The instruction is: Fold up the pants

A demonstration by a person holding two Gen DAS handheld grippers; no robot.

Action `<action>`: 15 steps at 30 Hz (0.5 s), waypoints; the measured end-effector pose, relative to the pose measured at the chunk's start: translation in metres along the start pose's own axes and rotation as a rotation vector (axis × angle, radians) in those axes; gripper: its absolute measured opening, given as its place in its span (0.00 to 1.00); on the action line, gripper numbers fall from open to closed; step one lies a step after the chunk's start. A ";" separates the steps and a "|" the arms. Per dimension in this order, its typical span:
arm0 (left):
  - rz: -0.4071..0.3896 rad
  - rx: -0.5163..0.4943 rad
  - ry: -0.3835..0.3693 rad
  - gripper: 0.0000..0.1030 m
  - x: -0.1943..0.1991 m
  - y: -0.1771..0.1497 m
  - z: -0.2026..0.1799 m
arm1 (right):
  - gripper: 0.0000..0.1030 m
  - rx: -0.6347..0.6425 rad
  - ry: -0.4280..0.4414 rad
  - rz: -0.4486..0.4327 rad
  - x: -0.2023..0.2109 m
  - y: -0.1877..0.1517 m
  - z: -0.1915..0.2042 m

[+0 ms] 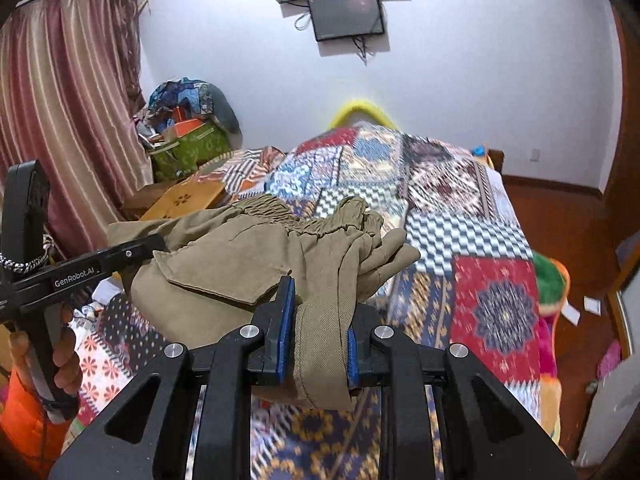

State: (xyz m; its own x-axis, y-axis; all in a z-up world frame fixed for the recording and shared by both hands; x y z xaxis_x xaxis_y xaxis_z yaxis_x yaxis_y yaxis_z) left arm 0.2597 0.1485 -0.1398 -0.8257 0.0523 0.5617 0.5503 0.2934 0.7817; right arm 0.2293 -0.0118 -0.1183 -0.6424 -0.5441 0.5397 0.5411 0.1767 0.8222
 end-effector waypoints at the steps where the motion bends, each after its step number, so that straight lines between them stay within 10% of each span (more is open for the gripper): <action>1: -0.007 -0.002 0.009 0.12 -0.003 0.005 0.006 | 0.19 0.009 0.002 -0.004 -0.006 0.004 0.003; 15: -0.050 0.023 0.109 0.12 -0.059 0.061 0.103 | 0.19 0.093 0.036 -0.028 -0.102 0.051 0.048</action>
State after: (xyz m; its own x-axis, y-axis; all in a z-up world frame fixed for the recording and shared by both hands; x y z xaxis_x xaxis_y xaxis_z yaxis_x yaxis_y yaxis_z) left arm 0.3293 0.2614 -0.1534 -0.8330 -0.0670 0.5492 0.5045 0.3152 0.8038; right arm 0.2961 0.0914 -0.1229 -0.6362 -0.5784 0.5106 0.4692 0.2354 0.8512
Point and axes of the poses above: each gripper's, at about its wrist camera, not at the fingertips, and x roughly against the way its jaws point, z to its left, y to its top, the point moved 4 cm from there along -x, roughly the way its jaws point, and after that the axes turned 5 degrees about -z, right-handed, at the moved point
